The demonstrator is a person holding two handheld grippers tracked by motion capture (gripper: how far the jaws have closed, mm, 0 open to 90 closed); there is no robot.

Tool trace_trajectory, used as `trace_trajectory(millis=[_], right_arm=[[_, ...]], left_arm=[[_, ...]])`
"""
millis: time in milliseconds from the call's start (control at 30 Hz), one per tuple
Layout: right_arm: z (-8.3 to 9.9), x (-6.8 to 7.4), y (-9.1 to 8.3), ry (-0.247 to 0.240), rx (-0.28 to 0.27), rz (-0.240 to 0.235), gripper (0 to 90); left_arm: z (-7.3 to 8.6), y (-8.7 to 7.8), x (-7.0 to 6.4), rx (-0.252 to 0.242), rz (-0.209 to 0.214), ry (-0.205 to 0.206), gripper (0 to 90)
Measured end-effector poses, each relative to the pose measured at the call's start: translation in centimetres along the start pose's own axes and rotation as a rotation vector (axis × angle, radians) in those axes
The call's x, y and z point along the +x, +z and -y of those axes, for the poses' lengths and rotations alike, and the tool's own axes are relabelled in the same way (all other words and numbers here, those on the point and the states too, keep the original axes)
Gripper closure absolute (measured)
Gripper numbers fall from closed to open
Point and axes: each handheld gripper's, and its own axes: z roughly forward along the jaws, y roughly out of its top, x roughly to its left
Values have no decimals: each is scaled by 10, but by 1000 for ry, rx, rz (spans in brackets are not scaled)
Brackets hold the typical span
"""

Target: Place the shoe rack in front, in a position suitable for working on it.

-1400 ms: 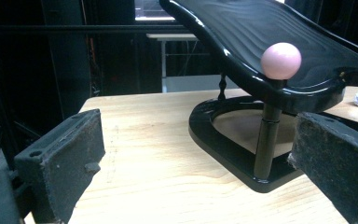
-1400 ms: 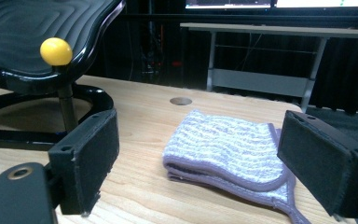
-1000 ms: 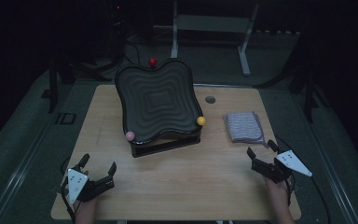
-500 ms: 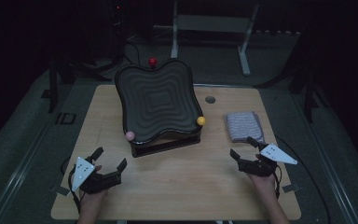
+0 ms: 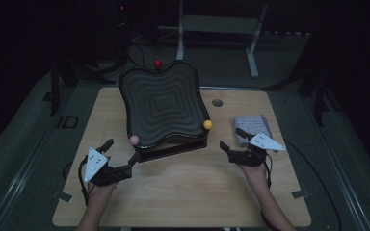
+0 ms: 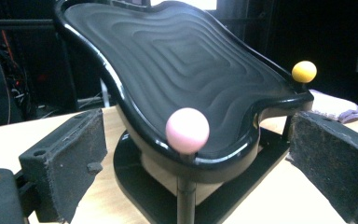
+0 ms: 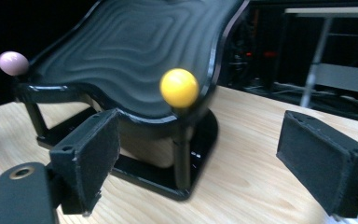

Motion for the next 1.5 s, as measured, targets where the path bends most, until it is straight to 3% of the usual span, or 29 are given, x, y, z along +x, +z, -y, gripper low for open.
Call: trace_trajectory(millis=[167,333,533,600,667,733,800,900,967,1100,1200,1500], right_arm=[[-7,3,22,-22,4,-7,137],[-13,3,41,-33,16,10,163],[-18,4,60,-46,47,8,248],[-17,4,66,-55,53,-3,343],[-17,5,72,-60,65,-11,347],[-17,5,77,-66,82,-26,409],[-17,8,81,-83,97,-20,406],[-18,12,84,-119,101,18,433],[-19,13,84,-132,104,47,497],[-19,12,86,-153,99,53,530],[-18,14,86,-159,90,60,592],[-21,17,84,-160,124,66,597]], left_arm=[[-3,14,0,18,27,2,55],[-2,27,1,58,57,14,163],[-2,38,2,91,42,38,264],[-1,41,3,98,47,28,315],[0,43,4,96,40,31,319],[1,45,5,113,53,25,377],[1,46,5,113,51,46,437],[1,50,6,112,63,35,455],[1,51,7,109,56,30,463],[3,52,9,88,32,19,587],[3,52,8,87,19,24,592],[0,52,8,112,21,25,598]])
